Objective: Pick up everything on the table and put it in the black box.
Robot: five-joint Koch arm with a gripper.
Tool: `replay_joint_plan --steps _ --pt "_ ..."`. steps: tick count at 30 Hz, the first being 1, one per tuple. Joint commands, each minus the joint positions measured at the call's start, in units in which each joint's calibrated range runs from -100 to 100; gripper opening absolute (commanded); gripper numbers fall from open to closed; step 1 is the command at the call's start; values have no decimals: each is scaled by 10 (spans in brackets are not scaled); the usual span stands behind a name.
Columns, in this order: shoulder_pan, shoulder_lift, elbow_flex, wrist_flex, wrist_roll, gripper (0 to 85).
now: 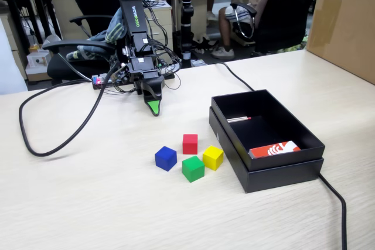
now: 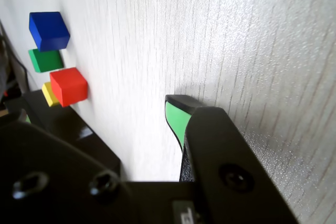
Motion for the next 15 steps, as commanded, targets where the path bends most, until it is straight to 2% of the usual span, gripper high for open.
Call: replay_joint_plan --steps 1,15 --pt "2 0 -14 -21 -9 500" --pt "1 0 -12 -21 -8 496"
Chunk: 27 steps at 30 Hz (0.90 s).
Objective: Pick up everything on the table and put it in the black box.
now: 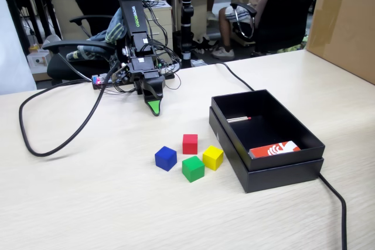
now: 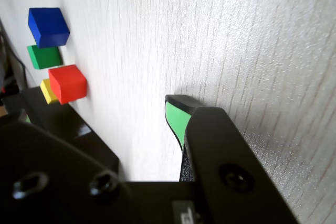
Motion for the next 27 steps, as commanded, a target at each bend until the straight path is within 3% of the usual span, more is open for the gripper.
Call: replay_joint_plan --steps 1,7,11,20,27 --pt "0 -1 -6 -25 -4 496" --pt "-10 27 166 -204 -2 475" --pt "-13 144 330 -306 6 475" --pt "-4 445 653 -456 18 473" --pt "17 645 836 -496 38 467"
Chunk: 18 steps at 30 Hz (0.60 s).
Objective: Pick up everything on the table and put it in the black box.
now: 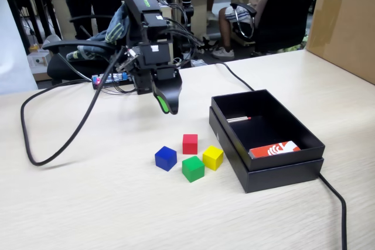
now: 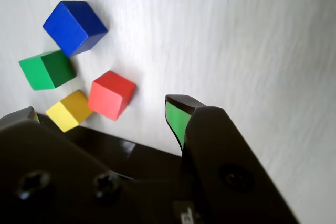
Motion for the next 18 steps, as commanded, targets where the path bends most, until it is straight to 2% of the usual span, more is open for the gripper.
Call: replay_joint_plan --steps 1,7,14,18 --pt "8 47 79 -13 12 456" --pt "25 195 159 -28 36 449" --pt "28 267 185 -28 42 448" --pt "28 297 197 -28 44 420"
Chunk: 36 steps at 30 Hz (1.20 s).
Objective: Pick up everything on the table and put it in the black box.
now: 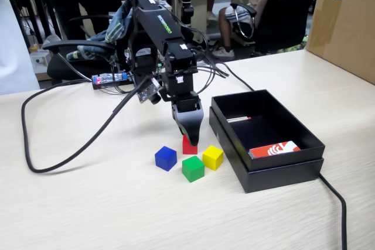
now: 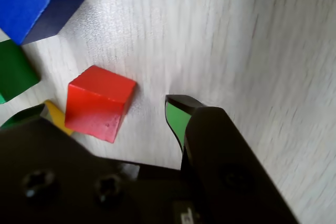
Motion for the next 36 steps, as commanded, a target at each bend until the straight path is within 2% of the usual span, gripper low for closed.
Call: replay_joint_plan --steps 1,4,9,11,18,19,22,28,36 --pt "2 6 52 -14 5 402" --pt "2 32 67 -21 10 339" --pt "2 52 71 -22 18 164" --pt "2 42 71 -31 20 128" --pt "12 -118 127 -123 25 128" --pt "26 -185 178 -138 25 128" --pt "56 -210 260 -138 25 128" --pt "104 -108 365 -142 27 128" --pt "137 159 487 -188 37 130"
